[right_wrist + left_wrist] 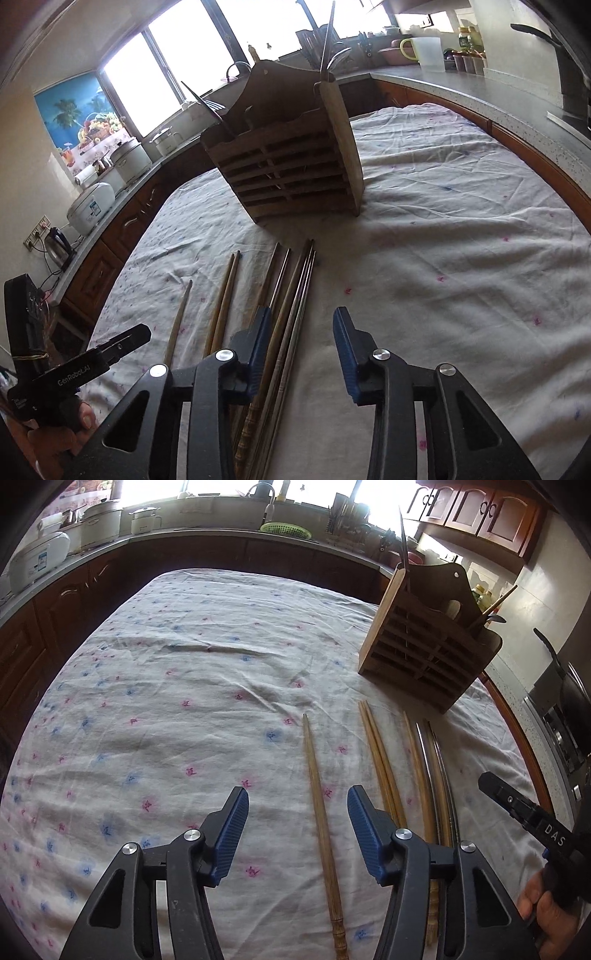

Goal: Organize utensils
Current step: 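Grasp a wooden chopstick with the left tool while the right tool grasps metal chopsticks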

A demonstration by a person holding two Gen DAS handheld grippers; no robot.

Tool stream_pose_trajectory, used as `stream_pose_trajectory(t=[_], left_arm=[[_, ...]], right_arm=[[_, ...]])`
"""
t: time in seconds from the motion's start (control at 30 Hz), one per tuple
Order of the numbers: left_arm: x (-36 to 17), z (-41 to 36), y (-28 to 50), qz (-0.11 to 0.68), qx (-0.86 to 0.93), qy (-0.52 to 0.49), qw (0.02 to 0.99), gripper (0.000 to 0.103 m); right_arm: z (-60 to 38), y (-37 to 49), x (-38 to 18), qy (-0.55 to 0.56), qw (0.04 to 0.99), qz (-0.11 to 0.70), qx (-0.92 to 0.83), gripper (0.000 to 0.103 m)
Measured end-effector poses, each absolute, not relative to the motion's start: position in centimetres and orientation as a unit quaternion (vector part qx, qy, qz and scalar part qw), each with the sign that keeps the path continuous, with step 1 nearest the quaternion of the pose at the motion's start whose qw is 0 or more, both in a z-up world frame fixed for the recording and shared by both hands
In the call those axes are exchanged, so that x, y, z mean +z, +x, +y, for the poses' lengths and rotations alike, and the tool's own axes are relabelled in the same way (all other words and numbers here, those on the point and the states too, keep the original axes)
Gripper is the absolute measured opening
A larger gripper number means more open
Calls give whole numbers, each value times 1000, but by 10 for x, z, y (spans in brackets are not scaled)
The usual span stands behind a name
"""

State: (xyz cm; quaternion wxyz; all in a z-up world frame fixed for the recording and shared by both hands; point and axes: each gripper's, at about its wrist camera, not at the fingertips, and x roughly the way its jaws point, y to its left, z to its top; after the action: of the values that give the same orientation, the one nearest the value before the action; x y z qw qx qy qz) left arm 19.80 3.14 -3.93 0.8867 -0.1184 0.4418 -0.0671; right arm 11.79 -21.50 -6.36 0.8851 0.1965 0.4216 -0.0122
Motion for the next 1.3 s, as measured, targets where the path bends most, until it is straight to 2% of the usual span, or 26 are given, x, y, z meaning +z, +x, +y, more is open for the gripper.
stream_pose_trajectory(t=[0.17,0.37,0.57,1.0,1.1,1.2,1.3], left_arm=[[-43,27,214,449,-68,-106,885,48],[-47,24,229,456,-67,-100,882,44],[-55,18,246,471,-75,-91,874,36],[-63,0,273,482,-90,-51,870,33],[-64,-3,276,481,-88,-39,871,26],[-64,-1,277,479,-86,-37,873,15],[-64,2,278,479,-88,-43,872,12]], right_arm=[[-212,136,-71,190,881,434,-8,20],[-207,153,-76,187,878,441,7,13],[-202,174,-82,183,871,456,19,7],[-207,207,-97,157,864,479,-2,6],[-209,216,-97,155,863,481,-9,7],[-210,221,-98,155,862,482,-14,8],[-212,224,-100,159,863,479,-21,9]])
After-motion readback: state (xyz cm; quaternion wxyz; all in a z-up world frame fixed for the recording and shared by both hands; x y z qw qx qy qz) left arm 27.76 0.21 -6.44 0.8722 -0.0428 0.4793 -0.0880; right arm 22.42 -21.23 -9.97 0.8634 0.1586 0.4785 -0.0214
